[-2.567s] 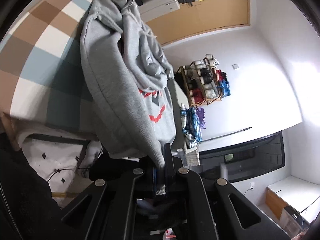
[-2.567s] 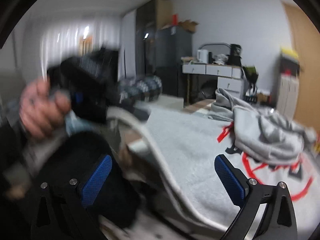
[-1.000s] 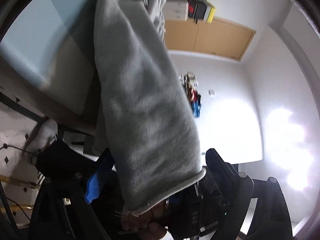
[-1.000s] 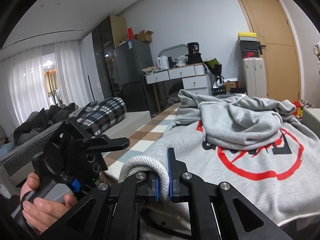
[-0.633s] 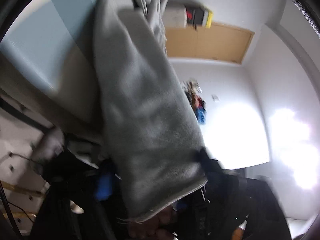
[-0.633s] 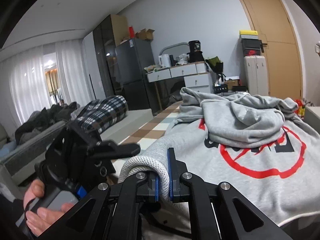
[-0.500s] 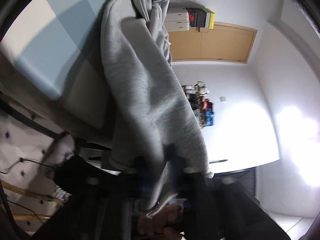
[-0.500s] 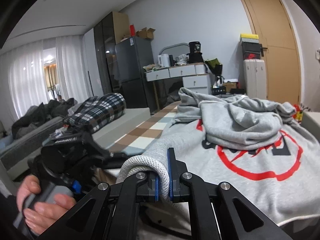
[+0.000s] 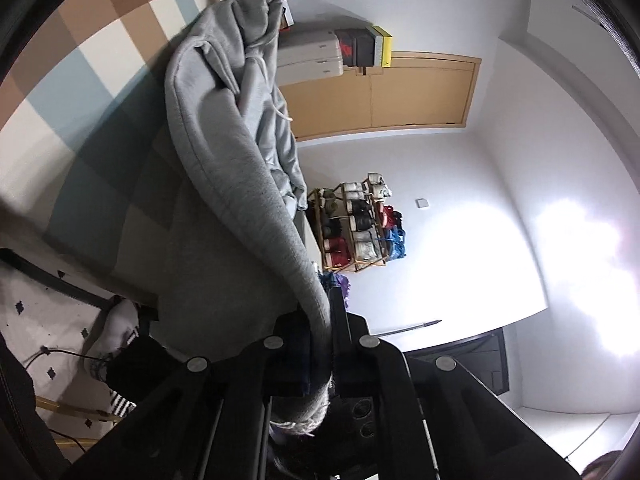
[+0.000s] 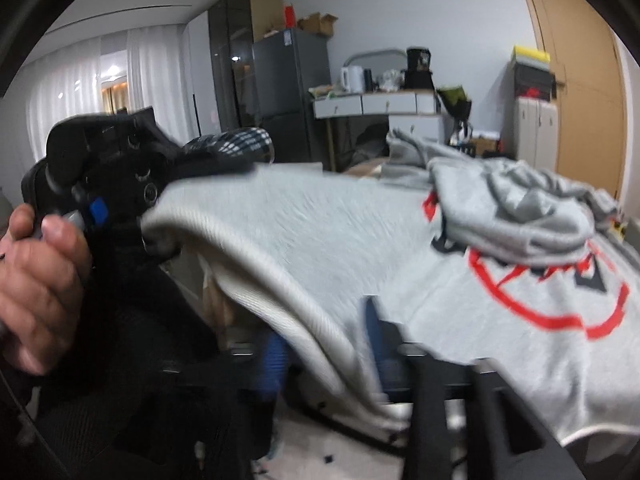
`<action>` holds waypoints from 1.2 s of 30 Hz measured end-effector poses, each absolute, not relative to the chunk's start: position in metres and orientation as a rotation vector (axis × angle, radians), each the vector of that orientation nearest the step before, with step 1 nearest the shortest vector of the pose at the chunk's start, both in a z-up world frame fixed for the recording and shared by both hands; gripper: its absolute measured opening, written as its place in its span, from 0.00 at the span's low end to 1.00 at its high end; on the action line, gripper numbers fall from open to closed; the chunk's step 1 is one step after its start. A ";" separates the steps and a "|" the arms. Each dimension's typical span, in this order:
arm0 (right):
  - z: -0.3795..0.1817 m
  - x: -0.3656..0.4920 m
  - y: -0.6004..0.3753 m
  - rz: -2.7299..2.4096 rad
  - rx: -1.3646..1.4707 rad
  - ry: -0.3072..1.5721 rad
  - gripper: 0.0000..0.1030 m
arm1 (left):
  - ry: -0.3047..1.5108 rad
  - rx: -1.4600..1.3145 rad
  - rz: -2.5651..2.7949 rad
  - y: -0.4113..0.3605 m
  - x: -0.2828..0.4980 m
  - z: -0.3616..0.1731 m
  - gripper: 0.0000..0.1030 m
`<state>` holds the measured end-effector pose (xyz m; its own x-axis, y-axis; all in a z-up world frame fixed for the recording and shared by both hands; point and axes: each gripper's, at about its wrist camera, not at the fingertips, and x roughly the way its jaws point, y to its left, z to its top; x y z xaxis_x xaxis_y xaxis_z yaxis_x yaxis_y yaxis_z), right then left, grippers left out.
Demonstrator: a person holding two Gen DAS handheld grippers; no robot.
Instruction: Fold large clothes
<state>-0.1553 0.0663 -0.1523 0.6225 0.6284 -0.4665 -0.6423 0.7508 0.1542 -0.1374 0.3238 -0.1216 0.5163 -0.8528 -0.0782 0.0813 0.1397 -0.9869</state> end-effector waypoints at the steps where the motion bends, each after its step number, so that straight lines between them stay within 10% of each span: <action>1: -0.150 -0.157 0.057 0.726 0.021 0.533 0.71 | 0.788 -1.250 -0.799 0.322 -0.135 -0.124 0.02; 8: -0.094 -0.179 -0.066 0.695 0.442 0.447 0.99 | 0.792 -1.225 -0.887 0.311 -0.115 -0.110 0.02; 17: -0.089 -0.198 -0.269 0.357 0.917 0.354 1.00 | 0.789 -1.196 -0.951 0.305 -0.095 -0.104 0.02; 27: -0.234 -0.137 -0.280 0.154 1.147 0.706 1.00 | 0.825 -1.177 -0.938 0.302 -0.085 -0.115 0.02; 36: -0.257 -0.099 -0.284 0.076 1.074 0.663 1.00 | 0.844 -1.156 -0.939 0.300 -0.087 -0.119 0.02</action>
